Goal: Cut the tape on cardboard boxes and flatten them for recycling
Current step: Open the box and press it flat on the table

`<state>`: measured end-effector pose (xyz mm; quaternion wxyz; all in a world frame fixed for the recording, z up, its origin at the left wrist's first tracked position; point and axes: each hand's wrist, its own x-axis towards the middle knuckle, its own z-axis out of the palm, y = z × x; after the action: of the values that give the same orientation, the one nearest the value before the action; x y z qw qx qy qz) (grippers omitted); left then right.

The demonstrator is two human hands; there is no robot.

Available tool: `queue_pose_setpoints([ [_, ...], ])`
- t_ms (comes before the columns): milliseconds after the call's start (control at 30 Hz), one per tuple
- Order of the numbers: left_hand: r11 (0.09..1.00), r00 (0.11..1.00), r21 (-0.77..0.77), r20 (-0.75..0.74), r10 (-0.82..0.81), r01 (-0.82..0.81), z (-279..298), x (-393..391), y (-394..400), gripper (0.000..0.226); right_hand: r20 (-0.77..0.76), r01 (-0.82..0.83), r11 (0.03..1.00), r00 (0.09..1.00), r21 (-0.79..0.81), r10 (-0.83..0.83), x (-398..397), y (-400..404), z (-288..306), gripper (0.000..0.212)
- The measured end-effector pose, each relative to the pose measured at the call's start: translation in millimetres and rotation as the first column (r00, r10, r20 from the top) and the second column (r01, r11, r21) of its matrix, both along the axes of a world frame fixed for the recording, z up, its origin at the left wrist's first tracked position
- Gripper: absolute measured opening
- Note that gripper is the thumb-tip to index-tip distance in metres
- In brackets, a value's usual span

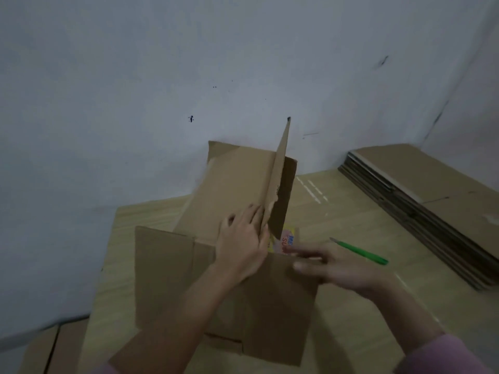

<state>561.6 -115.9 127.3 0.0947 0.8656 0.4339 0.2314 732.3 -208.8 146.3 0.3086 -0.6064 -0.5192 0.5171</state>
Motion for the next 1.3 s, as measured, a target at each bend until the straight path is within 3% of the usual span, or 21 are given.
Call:
queue_pose_setpoints([
  [67,1.0,1.0,0.022,0.009,0.011,-0.011,-5.2,12.2,6.9,0.077,-0.121,0.133,0.991,0.984,0.024,-0.129,12.6,18.7,19.9,0.051],
  [167,0.998,0.999,0.058,0.015,0.031,-0.032,-12.0,26.6,14.7,0.067,-0.161,0.323,0.944,0.937,0.065,-0.309,21.5,70.9,52.9,0.069],
  [233,0.998,0.999,0.047,-0.008,0.037,-0.037,-15.5,33.1,18.3,0.066,-0.196,0.361,0.932,0.916,0.021,-0.35,15.0,106.9,75.3,0.053],
  [300,1.0,0.998,-0.01,-0.053,-0.013,0.012,-13.0,33.5,20.5,0.076,-0.19,0.294,0.953,0.942,0.068,-0.277,10.8,120.3,81.1,0.007],
  [367,0.993,0.986,-0.042,-0.123,-0.117,0.113,-8.1,21.6,28.5,0.093,-0.035,0.32,0.942,0.947,0.098,-0.318,15.5,135.7,77.5,0.021],
  [433,0.986,0.982,-0.071,-0.108,-0.156,0.148,-2.8,3.2,38.9,0.106,0.022,0.429,0.896,0.901,0.115,-0.434,20.6,152.7,71.2,0.026],
  [467,0.992,0.994,-0.087,-0.048,-0.096,0.092,-1.0,-5.8,45.9,0.108,0.013,0.448,0.887,0.892,0.114,-0.452,26.0,155.3,65.6,0.026],
  [533,0.98,0.98,-0.114,0.088,0.176,-0.166,4.4,-17.7,64.7,0.109,0.031,0.452,0.885,0.889,0.113,-0.457,32.9,158.1,56.3,0.033],
  [600,0.864,0.861,-0.148,0.108,0.498,-0.481,7.0,-28.7,92.9,0.096,0.044,0.414,0.898,0.904,0.15,-0.425,32.8,163.1,51.3,0.036],
  [667,0.658,0.701,-0.377,0.031,0.712,-0.652,7.3,-46.7,123.8,0.097,0.036,0.355,0.917,0.929,0.181,-0.367,28.1,168.6,50.1,0.042],
  [733,0.493,0.602,-0.656,0.073,0.795,-0.571,-1.1,-68.5,147.2,0.105,0.003,0.313,0.934,0.948,0.171,-0.319,22.0,177.4,47.8,0.044],
  [767,0.461,0.576,-0.741,0.123,0.808,-0.488,-5.9,-75.8,152.2,0.098,0.017,0.292,0.939,0.954,0.183,-0.3,19.5,183.3,44.9,0.043],
  [833,0.494,0.573,-0.751,0.19,0.797,-0.438,-16.5,-81.4,152.1,0.077,0.172,0.249,0.942,0.941,0.227,-0.29,15.2,197.8,32.7,0.041],
  [867,0.522,0.551,-0.71,0.225,0.803,-0.472,-23.0,-85.5,152.3,0.071,0.339,0.212,0.945,0.895,0.248,-0.29,11.6,205.3,24.0,0.043],
  [933,0.578,0.508,-0.583,0.302,0.807,-0.571,-33.0,-90.5,153.2,0.071,0.669,0.111,0.945,0.682,0.308,-0.298,7.6,212.6,4.0,0.059],
  [1033,0.626,0.527,-0.455,0.338,0.78,-0.633,-54.6,-97.2,159.4,0.074,0.842,-0.002,0.947,0.457,0.322,-0.286,-15.7,226.1,-24.8,0.078],
  [1100,0.652,0.548,-0.419,0.354,0.758,-0.632,-71.0,-96.1,162.5,0.077,0.882,-0.104,0.952,0.416,0.289,-0.223,-31.6,241.9,-47.1,0.077],
  [1167,0.687,0.557,-0.402,0.403,0.726,-0.605,-84.5,-90.6,164.8,0.078,0.894,-0.194,0.959,0.436,0.207,-0.105,-47.7,256.7,-73.1,0.079],
  [1300,0.753,0.572,-0.408,0.49,0.658,-0.516,-109.0,-76.4,178.9,0.084,0.879,-0.188,0.971,0.475,0.145,-0.039,-60.4,279.6,-124.0,0.084],
])
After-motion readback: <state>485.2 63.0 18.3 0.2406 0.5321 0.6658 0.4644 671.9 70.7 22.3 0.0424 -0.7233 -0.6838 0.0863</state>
